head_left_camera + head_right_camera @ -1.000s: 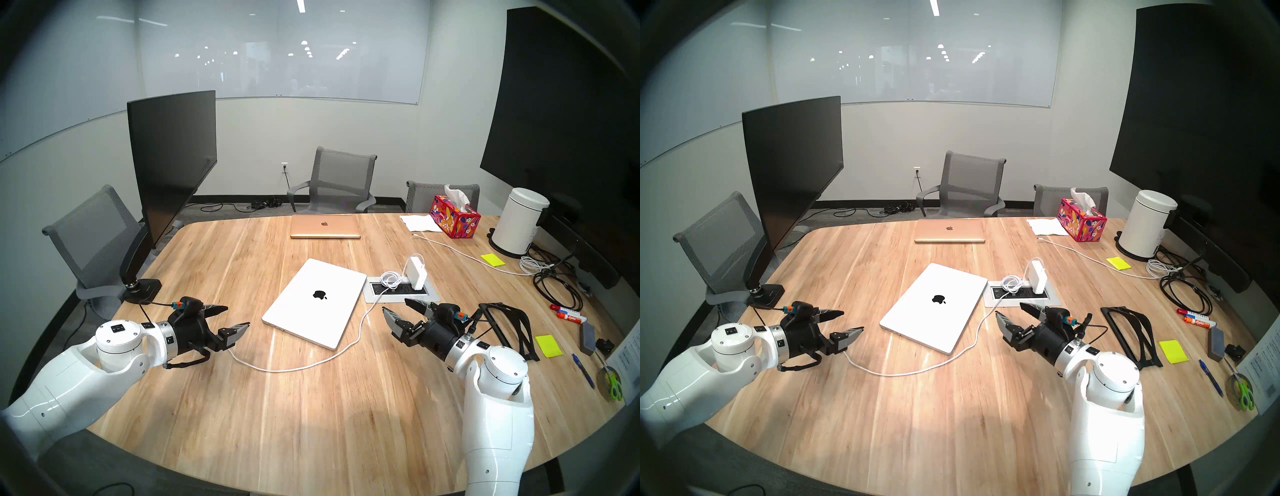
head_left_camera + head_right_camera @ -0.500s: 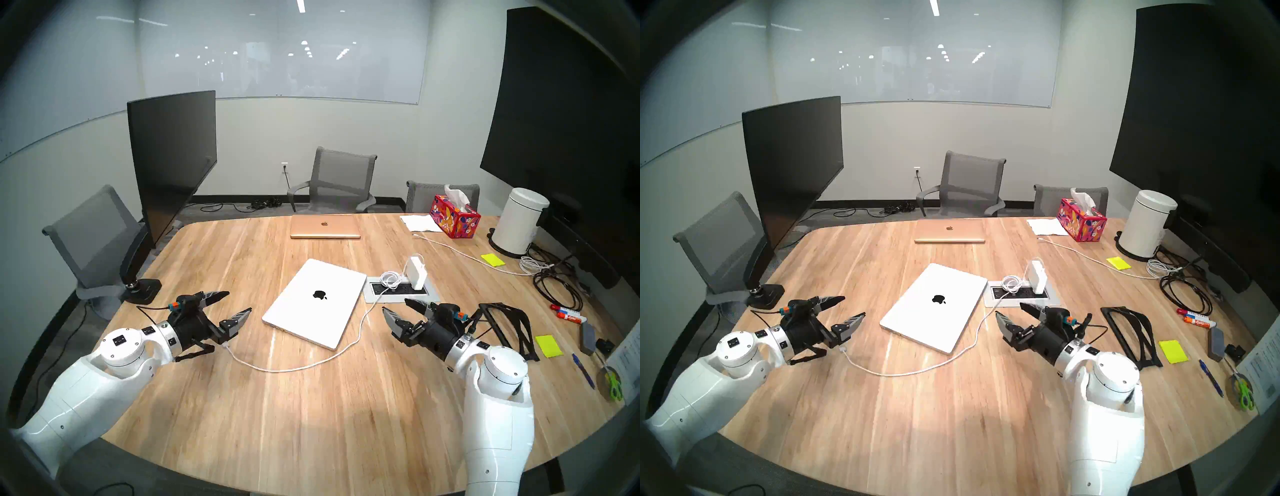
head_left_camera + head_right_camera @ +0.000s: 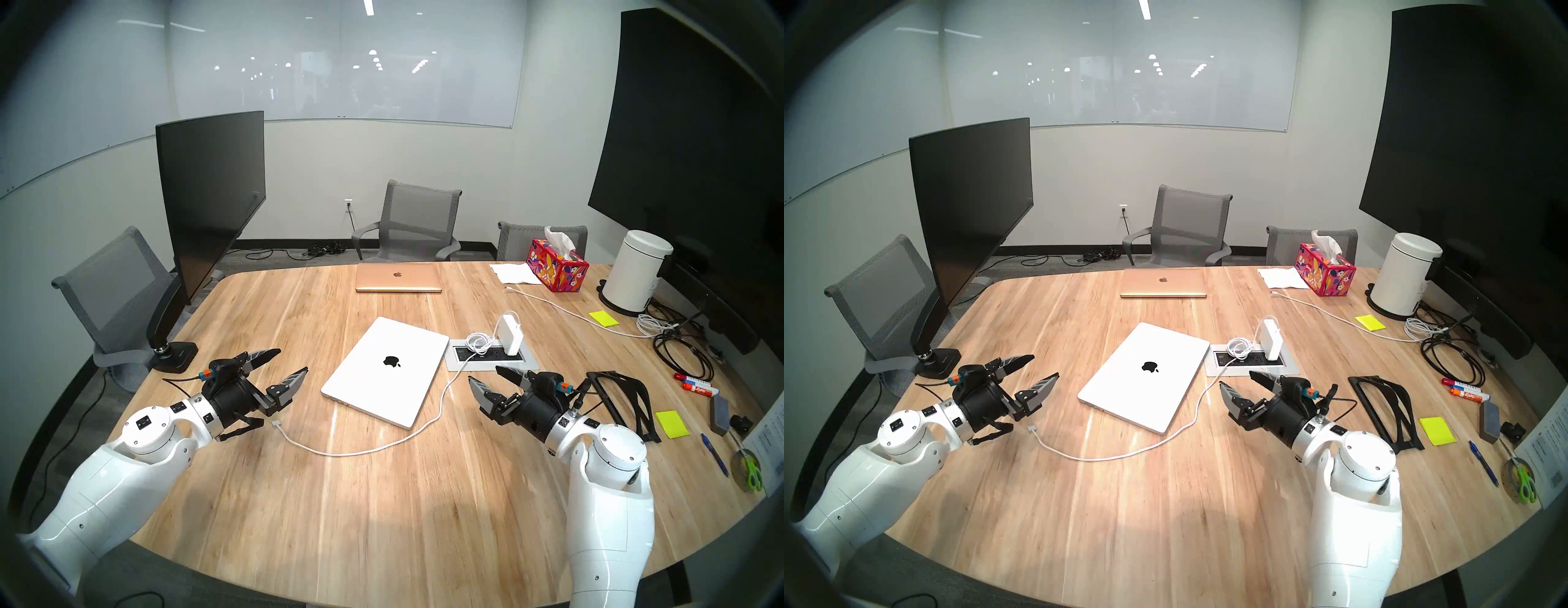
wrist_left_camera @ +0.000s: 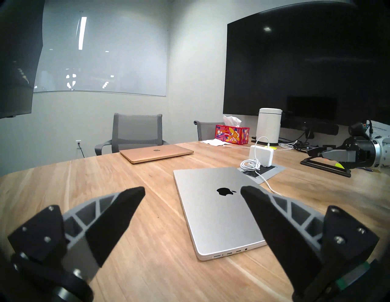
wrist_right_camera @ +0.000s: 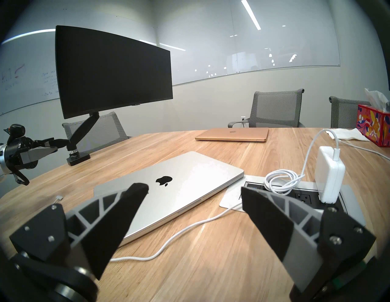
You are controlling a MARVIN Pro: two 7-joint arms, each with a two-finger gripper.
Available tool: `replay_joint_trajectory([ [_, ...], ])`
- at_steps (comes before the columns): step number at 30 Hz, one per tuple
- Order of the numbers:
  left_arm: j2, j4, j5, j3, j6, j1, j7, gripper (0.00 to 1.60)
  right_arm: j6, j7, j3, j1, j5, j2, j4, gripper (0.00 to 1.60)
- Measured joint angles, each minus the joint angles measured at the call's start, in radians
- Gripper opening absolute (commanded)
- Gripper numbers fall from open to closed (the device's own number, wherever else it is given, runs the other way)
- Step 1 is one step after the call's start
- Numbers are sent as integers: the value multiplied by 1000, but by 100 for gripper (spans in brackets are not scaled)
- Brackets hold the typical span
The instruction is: Unplug the charging cable from the port of the MacBook and lay it on the desk
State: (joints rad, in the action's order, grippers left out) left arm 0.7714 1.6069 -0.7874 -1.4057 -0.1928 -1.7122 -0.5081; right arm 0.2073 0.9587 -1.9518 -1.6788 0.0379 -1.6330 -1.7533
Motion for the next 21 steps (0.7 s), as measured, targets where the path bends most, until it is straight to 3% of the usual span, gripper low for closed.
replay_joint_trajectory([
  [21, 8, -2, -10, -5, -1, 0, -13, 160, 0, 0, 0, 0, 0, 0, 0, 160],
])
